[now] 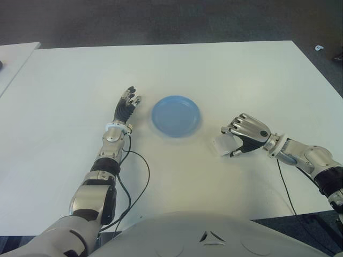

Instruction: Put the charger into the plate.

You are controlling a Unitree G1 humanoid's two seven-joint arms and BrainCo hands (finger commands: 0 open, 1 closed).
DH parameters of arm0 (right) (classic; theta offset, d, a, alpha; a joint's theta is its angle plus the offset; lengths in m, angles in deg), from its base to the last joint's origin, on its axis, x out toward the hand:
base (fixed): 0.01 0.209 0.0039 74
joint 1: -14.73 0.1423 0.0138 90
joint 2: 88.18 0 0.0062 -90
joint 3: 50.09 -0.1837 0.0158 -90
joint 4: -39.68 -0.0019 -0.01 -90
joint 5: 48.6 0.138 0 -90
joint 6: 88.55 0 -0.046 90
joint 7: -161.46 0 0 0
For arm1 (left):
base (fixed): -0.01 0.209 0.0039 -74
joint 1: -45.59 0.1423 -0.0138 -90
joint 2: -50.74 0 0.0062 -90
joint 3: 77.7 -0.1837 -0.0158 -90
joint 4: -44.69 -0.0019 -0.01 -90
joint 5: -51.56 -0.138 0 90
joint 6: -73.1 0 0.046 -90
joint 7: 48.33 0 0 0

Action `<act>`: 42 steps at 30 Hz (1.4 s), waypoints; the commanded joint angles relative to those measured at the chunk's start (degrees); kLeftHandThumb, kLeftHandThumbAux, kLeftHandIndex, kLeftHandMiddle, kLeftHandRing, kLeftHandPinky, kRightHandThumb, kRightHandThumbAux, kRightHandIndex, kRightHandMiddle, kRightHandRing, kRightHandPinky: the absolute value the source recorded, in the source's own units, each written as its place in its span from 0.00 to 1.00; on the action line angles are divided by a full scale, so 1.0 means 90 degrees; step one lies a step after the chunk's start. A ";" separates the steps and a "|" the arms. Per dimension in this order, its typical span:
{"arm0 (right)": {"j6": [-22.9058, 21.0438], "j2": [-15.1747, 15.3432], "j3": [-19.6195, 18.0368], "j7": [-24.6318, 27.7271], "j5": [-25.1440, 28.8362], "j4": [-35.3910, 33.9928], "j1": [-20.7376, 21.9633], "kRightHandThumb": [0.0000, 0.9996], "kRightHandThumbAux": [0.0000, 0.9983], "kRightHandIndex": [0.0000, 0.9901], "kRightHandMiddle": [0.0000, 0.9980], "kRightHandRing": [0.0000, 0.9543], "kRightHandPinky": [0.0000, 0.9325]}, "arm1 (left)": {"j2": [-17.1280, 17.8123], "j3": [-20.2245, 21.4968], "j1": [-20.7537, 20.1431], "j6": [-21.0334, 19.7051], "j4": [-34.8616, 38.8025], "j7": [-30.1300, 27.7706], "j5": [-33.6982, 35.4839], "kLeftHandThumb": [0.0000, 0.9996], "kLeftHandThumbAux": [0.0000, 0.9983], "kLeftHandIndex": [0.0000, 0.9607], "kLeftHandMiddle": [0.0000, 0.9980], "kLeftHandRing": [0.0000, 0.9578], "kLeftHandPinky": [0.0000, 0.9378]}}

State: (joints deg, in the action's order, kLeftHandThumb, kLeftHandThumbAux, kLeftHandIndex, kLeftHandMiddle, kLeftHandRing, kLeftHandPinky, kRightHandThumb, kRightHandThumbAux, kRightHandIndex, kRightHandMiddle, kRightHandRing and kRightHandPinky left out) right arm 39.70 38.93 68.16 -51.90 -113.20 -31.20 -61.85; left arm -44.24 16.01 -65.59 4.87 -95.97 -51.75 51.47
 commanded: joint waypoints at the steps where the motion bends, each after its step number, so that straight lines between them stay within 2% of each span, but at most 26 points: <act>1: -0.0187 0.0110 -0.0030 0.0205 -0.0162 -0.0128 -0.0167 0.74 0.71 0.45 0.87 0.91 0.93 | -0.0128 -0.0063 0.0180 -0.0195 -0.0156 -0.0062 -0.0051 0.00 0.52 0.05 0.10 0.07 0.05; 6: -0.0127 0.0120 -0.0085 0.0324 -0.0012 -0.0130 -0.0193 0.74 0.71 0.45 0.88 0.92 0.93 | -0.0134 -0.0059 0.0176 -0.0173 -0.0169 -0.0057 -0.0051 0.00 0.52 0.05 0.09 0.07 0.05; 16: 0.0144 -0.0014 -0.0175 0.0204 0.0339 0.0148 -0.0220 0.74 0.71 0.45 0.88 0.93 0.94 | -0.0129 -0.0048 0.0170 -0.0196 -0.0174 -0.0095 -0.0029 0.00 0.51 0.04 0.08 0.06 0.03; 23: 0.0301 -0.0037 -0.0163 0.0106 0.0304 0.0277 -0.0146 0.73 0.71 0.45 0.90 0.92 0.94 | -0.0119 -0.0055 0.0169 -0.0246 -0.0155 -0.0120 -0.0029 0.00 0.51 0.04 0.09 0.06 0.04; 35: 0.0535 -0.0028 -0.0205 0.0746 0.0699 0.0316 -0.0138 0.71 0.71 0.45 0.87 0.88 0.90 | -0.0110 -0.0052 0.0182 -0.0285 -0.0105 -0.0154 -0.0010 0.00 0.52 0.04 0.09 0.06 0.04; 42: 0.0595 -0.0020 -0.0222 0.0898 0.0697 0.0289 -0.0118 0.72 0.70 0.45 0.85 0.88 0.93 | -0.0099 -0.0063 0.0183 -0.0294 -0.0089 -0.0160 -0.0023 0.00 0.52 0.04 0.09 0.06 0.04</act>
State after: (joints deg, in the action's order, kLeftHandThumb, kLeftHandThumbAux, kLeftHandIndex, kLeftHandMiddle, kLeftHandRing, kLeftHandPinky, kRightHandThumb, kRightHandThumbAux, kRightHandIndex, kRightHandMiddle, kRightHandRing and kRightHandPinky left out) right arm 44.46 38.86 65.78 -45.27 -106.43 -28.95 -62.59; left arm -44.42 16.05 -65.59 4.43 -95.74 -51.77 51.55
